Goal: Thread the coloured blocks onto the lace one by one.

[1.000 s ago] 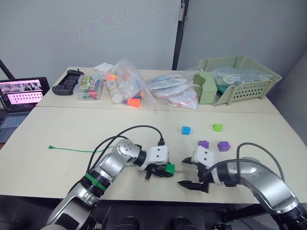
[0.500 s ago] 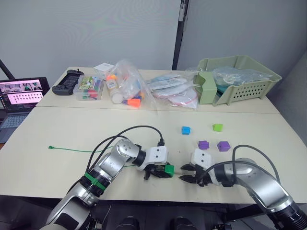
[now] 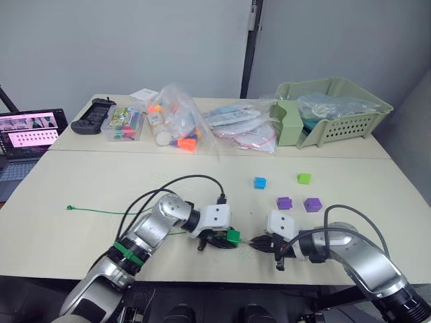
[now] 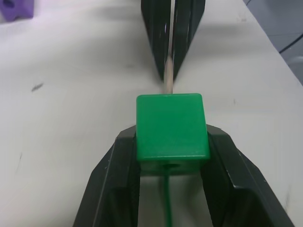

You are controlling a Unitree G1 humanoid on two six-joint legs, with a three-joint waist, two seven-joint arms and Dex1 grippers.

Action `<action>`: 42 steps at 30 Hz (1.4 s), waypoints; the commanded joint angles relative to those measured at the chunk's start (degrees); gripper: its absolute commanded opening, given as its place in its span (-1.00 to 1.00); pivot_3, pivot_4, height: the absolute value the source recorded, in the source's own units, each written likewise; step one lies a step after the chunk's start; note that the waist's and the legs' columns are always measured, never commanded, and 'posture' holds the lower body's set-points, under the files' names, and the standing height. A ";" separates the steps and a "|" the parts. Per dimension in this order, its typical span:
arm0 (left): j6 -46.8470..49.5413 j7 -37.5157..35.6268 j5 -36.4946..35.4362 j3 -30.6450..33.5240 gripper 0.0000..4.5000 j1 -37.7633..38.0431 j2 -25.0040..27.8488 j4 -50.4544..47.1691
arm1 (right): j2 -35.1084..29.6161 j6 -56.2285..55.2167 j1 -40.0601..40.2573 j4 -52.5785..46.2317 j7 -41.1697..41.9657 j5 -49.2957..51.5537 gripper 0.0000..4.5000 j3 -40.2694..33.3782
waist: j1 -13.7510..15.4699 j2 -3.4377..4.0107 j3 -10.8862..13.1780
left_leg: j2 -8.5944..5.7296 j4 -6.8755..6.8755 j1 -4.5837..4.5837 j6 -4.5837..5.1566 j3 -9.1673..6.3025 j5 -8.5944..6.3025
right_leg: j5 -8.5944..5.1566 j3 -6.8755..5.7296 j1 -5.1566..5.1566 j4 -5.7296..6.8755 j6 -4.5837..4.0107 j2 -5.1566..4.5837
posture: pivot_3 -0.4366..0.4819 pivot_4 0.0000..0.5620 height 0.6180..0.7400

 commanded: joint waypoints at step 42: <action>7.08 0.96 -7.93 9.24 0.99 3.14 2.25 -9.68 | 1.58 0.37 -4.79 -0.33 1.43 -0.09 -1.00 0.27 | 1.00 -0.06 0.03 | 0.09 0.12 -0.23 0.00 0.10 0.00 | -0.03 -0.05 -0.16 0.22 -0.10 -0.01 | -0.05 -0.47 1.00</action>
